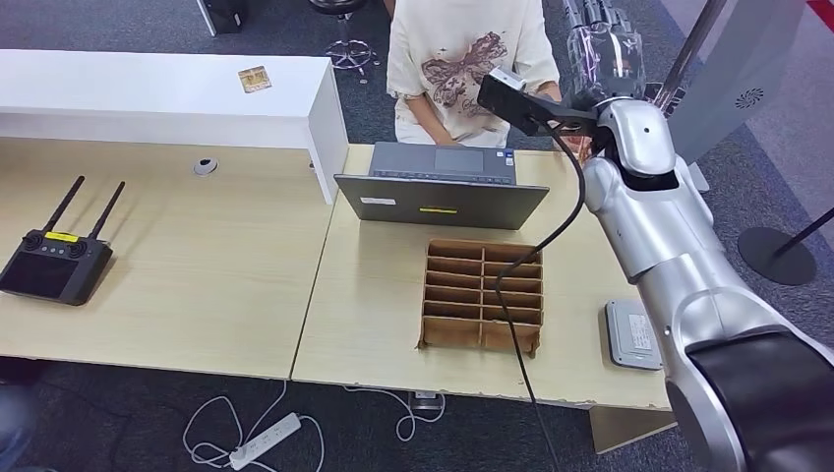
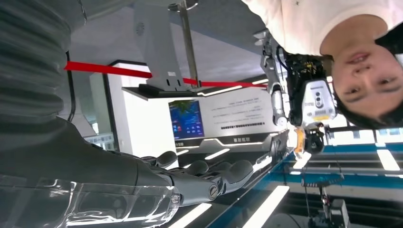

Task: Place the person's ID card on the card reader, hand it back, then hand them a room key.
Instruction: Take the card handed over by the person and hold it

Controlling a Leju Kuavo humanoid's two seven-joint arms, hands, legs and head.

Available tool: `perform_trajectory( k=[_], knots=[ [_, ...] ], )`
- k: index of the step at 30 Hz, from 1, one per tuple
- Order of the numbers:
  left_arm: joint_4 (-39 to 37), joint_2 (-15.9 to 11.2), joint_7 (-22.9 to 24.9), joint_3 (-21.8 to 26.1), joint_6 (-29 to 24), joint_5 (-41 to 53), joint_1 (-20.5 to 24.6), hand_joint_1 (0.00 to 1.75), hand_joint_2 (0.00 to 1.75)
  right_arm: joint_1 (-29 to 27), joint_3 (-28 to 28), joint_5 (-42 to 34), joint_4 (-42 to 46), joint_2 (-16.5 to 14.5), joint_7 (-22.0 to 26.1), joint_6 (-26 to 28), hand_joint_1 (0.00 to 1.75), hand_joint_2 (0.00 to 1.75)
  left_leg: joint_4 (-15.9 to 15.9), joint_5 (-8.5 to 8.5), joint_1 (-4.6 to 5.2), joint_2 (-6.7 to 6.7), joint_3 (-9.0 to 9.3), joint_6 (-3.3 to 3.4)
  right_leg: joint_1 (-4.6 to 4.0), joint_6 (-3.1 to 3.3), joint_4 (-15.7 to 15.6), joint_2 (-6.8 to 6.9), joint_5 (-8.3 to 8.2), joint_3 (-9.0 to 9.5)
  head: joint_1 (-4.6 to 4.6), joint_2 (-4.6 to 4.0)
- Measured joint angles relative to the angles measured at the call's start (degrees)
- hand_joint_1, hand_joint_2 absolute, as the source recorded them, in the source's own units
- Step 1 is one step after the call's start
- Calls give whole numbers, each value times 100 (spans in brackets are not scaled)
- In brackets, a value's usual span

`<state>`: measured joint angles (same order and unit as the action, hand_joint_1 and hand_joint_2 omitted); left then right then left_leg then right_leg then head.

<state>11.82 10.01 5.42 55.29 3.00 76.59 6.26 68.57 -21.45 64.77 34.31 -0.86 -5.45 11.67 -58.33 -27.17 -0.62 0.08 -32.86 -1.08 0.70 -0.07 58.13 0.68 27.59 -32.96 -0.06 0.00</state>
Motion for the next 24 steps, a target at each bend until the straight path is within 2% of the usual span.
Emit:
perform_trajectory(
  k=[7, 17, 24],
  knots=[
    [0, 0, 0, -10, 6, 0, 18, 0, 0, 318, -25, 10, -598, -50, -122, -87, 0, 175, 0, 0, 0, 0, 0, 0, 0, 0, -1, -2, 0, -1, 0, 0],
    [0, 0, 0, -38, 10, 0, 24, 0, 0, 403, -28, 9, -840, -75, -129, -92, 0, 175, 0, 0, 0, 0, 0, 0, 0, 0, 0, -2, 0, -2, -1, 0],
    [0, 1, 4, -48, 54, 11, 44, 0, 0, 435, -12, -60, -1028, -63, -314, -271, 0, 175, 0, 0, 0, 1, 1, 0, 0, 0, -1, -2, 0, -4, -1, 0]
  ],
)
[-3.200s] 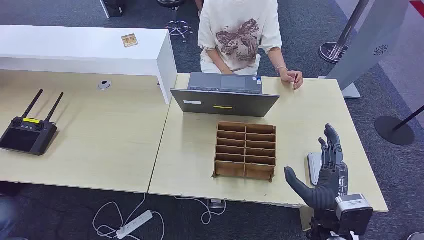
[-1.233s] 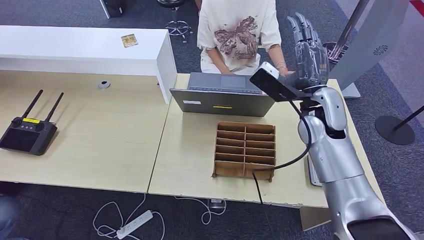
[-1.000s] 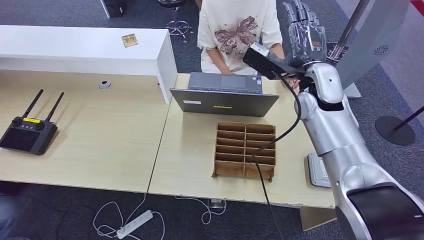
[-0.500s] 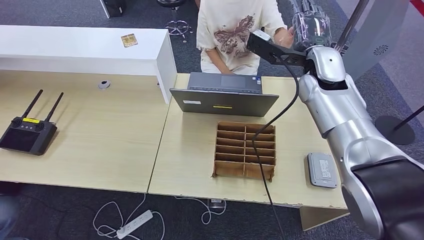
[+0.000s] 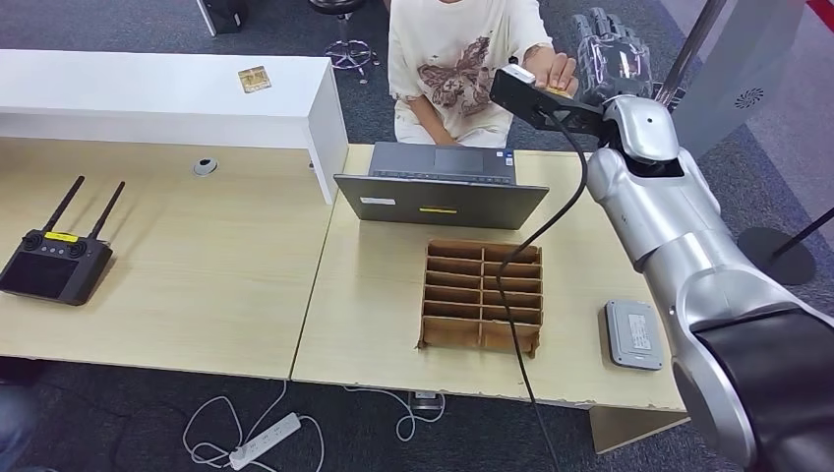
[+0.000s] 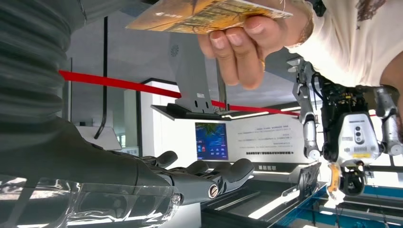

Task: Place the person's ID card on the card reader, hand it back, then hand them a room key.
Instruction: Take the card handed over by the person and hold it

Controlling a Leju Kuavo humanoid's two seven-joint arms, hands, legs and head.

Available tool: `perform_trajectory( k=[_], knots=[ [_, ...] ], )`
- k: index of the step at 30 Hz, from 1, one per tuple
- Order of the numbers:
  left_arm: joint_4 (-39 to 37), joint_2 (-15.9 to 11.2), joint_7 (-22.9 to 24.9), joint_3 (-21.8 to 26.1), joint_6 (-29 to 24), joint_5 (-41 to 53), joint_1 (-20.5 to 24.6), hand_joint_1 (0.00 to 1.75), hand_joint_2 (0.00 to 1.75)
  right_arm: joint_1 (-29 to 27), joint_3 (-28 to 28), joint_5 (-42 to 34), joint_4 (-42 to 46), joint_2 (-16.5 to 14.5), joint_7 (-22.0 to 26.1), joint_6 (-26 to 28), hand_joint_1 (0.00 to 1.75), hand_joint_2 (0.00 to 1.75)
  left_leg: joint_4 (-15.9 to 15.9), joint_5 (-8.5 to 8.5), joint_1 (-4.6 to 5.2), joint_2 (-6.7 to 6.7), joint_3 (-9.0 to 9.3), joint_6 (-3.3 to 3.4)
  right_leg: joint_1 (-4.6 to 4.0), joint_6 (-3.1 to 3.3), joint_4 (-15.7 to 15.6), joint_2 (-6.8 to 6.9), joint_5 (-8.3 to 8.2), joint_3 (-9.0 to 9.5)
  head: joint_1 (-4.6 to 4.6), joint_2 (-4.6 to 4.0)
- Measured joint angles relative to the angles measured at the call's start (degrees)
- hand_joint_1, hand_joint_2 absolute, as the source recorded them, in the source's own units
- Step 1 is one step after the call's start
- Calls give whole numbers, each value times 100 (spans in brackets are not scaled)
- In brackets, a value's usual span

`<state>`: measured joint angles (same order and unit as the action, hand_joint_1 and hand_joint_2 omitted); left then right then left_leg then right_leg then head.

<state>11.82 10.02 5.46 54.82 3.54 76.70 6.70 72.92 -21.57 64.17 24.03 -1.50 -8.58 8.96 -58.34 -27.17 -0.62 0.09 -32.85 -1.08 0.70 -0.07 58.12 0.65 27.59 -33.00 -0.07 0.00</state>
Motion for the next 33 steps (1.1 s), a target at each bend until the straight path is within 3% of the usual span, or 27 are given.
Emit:
perform_trajectory(
  k=[7, 11, 12, 33],
  knots=[
    [0, 11, 39, -7, 18, 10, 34, 0, 0, -1, 43, -17, -153, 53, -8, 16, 5, 175, 0, 0, 0, 1, 0, 0, 0, 0, 0, -3, 0, -2, 0, 0],
    [0, 19, 61, -7, 30, 8, 48, 0, 0, -1, 60, -17, -186, 56, 4, 43, 162, 175, 0, 0, 0, 1, 0, 0, 0, 0, 1, -3, 0, -3, 0, 0],
    [0, 20, 61, -7, 31, 8, 49, 0, 0, -2, 68, -15, -189, 56, 5, 45, 171, 175, 0, 0, -1, 1, 0, 0, 0, 0, 1, -3, 0, -3, 0, 0],
    [0, 23, 24, -60, 14, 1, 49, 0, 0, -6, 503, -86, -150, 119, 477, 403, 175, 175, 0, 0, 0, 1, 0, 0, 0, 0, 0, -3, -1, -4, 0, 0]
  ],
)
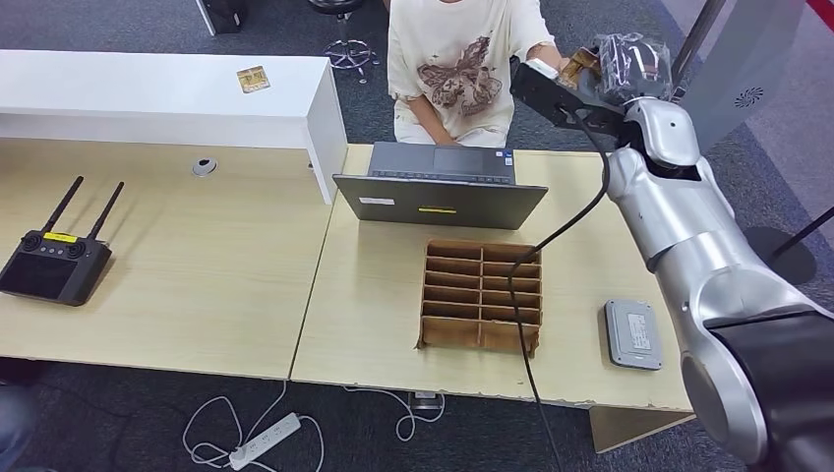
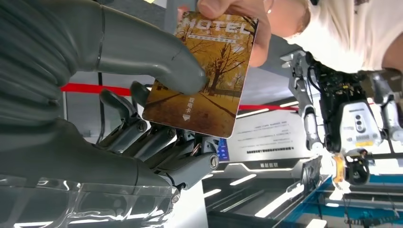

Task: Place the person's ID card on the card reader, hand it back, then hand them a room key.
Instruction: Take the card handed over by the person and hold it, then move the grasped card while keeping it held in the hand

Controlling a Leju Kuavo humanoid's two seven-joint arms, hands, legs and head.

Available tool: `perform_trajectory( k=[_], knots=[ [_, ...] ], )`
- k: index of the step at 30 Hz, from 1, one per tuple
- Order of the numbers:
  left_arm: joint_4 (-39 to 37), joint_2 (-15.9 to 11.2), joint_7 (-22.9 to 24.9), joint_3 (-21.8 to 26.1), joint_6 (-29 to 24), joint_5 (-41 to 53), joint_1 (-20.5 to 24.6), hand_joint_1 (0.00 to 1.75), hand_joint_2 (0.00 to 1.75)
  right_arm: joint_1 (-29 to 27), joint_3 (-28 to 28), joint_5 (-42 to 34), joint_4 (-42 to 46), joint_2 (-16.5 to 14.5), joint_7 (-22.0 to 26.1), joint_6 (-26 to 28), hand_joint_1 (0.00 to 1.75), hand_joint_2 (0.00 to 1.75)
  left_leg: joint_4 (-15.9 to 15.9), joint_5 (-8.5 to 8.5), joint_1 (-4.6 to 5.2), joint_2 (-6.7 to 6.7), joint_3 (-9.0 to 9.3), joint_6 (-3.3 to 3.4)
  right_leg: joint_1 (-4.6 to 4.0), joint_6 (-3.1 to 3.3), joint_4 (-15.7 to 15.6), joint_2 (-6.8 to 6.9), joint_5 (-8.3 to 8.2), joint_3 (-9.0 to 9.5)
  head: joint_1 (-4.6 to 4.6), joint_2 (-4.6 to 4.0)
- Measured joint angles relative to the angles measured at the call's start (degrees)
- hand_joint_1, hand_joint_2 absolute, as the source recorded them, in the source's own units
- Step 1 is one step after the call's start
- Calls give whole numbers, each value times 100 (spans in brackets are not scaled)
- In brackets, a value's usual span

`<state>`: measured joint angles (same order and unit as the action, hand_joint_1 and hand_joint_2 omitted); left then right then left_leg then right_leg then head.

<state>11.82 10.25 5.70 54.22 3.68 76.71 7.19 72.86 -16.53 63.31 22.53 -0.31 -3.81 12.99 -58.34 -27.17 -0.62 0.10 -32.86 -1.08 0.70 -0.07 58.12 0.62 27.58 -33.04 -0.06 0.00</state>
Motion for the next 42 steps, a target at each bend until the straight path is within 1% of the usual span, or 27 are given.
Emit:
perform_trajectory(
  k=[7, 11, 13, 16, 19, 22, 27, 32, 34, 36, 40, 42],
  knots=[
    [0, 0, -42, -7, -30, -36, -2, 0, 0, -98, 236, -426, 179, 2, 564, 268, 175, 175, 0, 0, 0, 0, 0, 0, 0, 0, 0, 0, 0, 0, 0, 0],
    [0, 0, -45, -8, -63, -90, -9, 0, 0, -250, 476, -951, 378, 2, 976, 249, 175, 175, 0, 0, 0, -1, -1, 0, 0, 0, 0, 1, 0, 1, -1, 0],
    [0, -1, -55, -8, -73, -105, -14, 0, 0, -337, 594, -1208, 488, 2, 1135, 145, 175, 175, 0, 0, 0, -1, -2, 0, 0, 0, 0, 1, 0, 1, -1, 0],
    [0, -2, -83, -7, -96, -154, -33, 0, 0, -485, 773, -1798, 679, 2, 1431, -250, 175, 175, 0, 0, 0, -1, -1, 0, 0, 0, 0, 1, 0, 1, 0, 0],
    [0, -6, -126, -6, -136, -213, -75, 0, 0, -658, 951, -2726, 926, 25, 1712, -884, 175, 175, 0, 0, 0, -1, -1, 0, 0, 0, -1, 1, 0, 0, -1, 0],
    [0, -16, -156, -6, -157, -254, -113, 0, 0, -810, 1086, -3537, 1187, 104, 1879, -1445, 175, 175, 0, 0, 0, -2, -1, 0, 0, 0, -1, 3, 0, -1, -1, 0],
    [0, -30, -189, -6, -216, -300, -164, 0, 0, -1099, 1222, -4820, 1694, 379, 1985, -2254, 175, 175, 0, 0, 0, -3, -3, 0, 0, 0, -1, 4, 0, -1, -1, 0],
    [0, -37, -258, -6, -293, -320, -207, 0, 0, -1382, 1261, -5926, 2071, 759, 2044, -2925, 175, 175, 0, -1, 1, -3, -3, 1, 1, 0, -3, 4, 0, -1, -1, 0],
    [0, -37, -264, -6, -314, -332, -220, 0, 0, -1491, 1262, -6223, 2192, 931, 2074, -3125, 175, 175, 0, -1, 1, -4, -4, 1, 1, 0, -3, 4, 0, -1, -1, 0],
    [0, -39, -264, -6, -320, -343, -233, 0, 0, -1575, 1262, -6342, 2278, 1059, 2082, -3206, 175, 175, 0, -1, 1, -4, -4, 1, 1, -1, -3, 4, 0, -1, -1, 0],
    [0, -45, -264, -6, -329, -356, -240, 0, 0, -1665, 1262, -6444, 2381, 1224, 2076, -3256, 175, 175, 0, -1, 0, -2, -4, 1, 1, 0, -3, 2, 0, -2, 0, 0],
    [0, -48, -264, -6, -337, -363, -240, 0, 0, -1717, 1259, -6639, 2430, 1306, 2059, -3320, 175, 175, 0, -1, 0, -2, -3, 1, 1, 0, -2, 2, 0, -4, -1, 0]
  ],
)
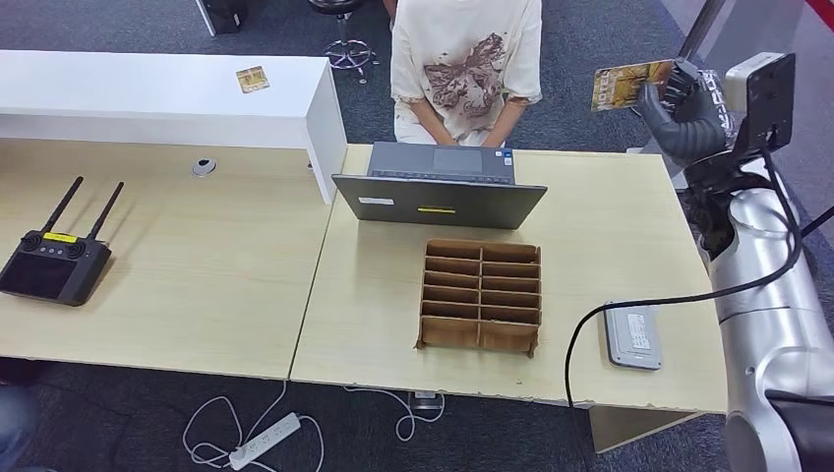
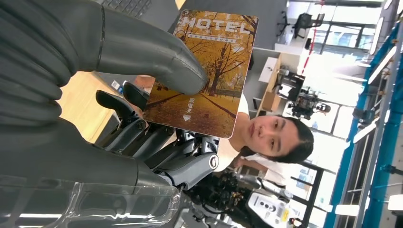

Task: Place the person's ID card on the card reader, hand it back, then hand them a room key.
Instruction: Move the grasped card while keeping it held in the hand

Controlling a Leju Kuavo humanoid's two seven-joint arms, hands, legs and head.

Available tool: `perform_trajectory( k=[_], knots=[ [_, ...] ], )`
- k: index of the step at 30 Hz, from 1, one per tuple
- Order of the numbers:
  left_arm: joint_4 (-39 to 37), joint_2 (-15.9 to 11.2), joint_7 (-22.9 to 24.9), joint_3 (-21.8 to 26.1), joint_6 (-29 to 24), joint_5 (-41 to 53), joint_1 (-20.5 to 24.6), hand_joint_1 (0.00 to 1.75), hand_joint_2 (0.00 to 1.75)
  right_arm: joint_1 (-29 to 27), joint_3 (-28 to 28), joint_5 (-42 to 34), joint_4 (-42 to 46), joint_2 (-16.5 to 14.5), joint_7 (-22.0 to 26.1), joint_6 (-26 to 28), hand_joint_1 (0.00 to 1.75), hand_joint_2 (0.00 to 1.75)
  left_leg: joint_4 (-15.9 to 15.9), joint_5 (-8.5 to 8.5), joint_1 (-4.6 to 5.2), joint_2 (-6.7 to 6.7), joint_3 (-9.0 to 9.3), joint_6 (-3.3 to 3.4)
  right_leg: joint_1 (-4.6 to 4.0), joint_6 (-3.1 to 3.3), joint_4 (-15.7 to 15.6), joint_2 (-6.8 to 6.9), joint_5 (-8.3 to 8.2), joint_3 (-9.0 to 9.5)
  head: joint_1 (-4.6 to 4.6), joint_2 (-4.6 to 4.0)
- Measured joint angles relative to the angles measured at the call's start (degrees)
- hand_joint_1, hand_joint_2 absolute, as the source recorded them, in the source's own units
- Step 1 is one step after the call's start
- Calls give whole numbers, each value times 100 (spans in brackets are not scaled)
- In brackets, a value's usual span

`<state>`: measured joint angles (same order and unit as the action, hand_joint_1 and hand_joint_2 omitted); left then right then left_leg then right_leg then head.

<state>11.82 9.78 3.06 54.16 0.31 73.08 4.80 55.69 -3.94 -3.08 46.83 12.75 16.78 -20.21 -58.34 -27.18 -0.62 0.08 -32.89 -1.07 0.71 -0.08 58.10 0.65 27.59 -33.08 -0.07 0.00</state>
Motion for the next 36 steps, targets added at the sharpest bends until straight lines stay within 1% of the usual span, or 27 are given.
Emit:
perform_trajectory(
  k=[3, 6, 11, 13, 15, 17, 19, 25, 30, 36],
  knots=[
    [0, -5, 0, 0, -11, -14, -5, 0, 0, -166, -27, -384, 100, 190, -48, -171, 175, 175, 0, 1, -1, -12, -3, 0, -1, 0, 0, 15, 1, 0, 0, 0],
    [0, -13, 0, 0, -21, -25, -33, 0, 0, -374, -50, -664, 143, 476, -51, -380, 175, 175, 0, 0, 0, -20, -7, 0, -1, 0, -1, 22, 1, 1, -1, 0],
    [0, -25, 3, 0, -31, -31, -47, 0, 0, -901, -59, -1026, 307, 928, 61, -563, 175, 175, 0, -2, 3, -19, -12, 2, 1, -3, -3, 22, 3, 1, 1, 0],
    [0, -32, 4, 0, -36, -30, -49, 0, 0, -1127, -60, -1218, 419, 1050, 51, -645, 175, 175, 0, -4, 3, -18, -12, 4, 1, -3, -4, 21, 3, 0, 0, 0],
    [0, -37, 4, 0, -38, -30, -50, 0, 0, -1353, -51, -1528, 539, 1150, 25, -840, 175, 175, 0, -4, 2, -18, -11, 5, 1, -3, -4, 20, 3, -1, 0, 0],
    [0, -40, 5, 0, -37, -27, -51, 0, 0, -1590, -20, -1841, 649, 1227, 13, -1042, 175, 175, 0, -4, 1, -18, -10, 5, 0, -3, -4, 20, 3, -3, -1, 0],
    [0, -43, 10, 0, -34, -18, -52, 0, 0, -1846, 33, -2000, 765, 1295, 19, -1134, 175, 175, 0, -4, 0, -20, -11, 5, -1, -3, -3, 22, 4, -3, 0, 0],
    [0, -45, 51, 2, -38, -7, -53, 0, 0, -2481, 170, -1888, 1032, 1530, -111, -1277, 175, 175, 1, -5, 1, -18, -13, 4, -1, -3, -3, 19, 5, -4, 0, 0],
    [0, -65, 54, 2, -37, 5, -52, 0, 0, -2672, 199, -1944, 1030, 1788, -192, -1739, 175, 175, 1, -5, 2, -15, -14, 4, 1, -3, -3, 17, 5, -5, 0, 0],
    [0, -75, 52, 2, -29, 25, -52, 0, 0, -2987, 262, -1901, 1028, 1972, -228, -1834, 175, 175, 1, -5, 2, -16, -15, 4, 1, -4, -4, 18, 5, -5, -1, 0]
  ],
)
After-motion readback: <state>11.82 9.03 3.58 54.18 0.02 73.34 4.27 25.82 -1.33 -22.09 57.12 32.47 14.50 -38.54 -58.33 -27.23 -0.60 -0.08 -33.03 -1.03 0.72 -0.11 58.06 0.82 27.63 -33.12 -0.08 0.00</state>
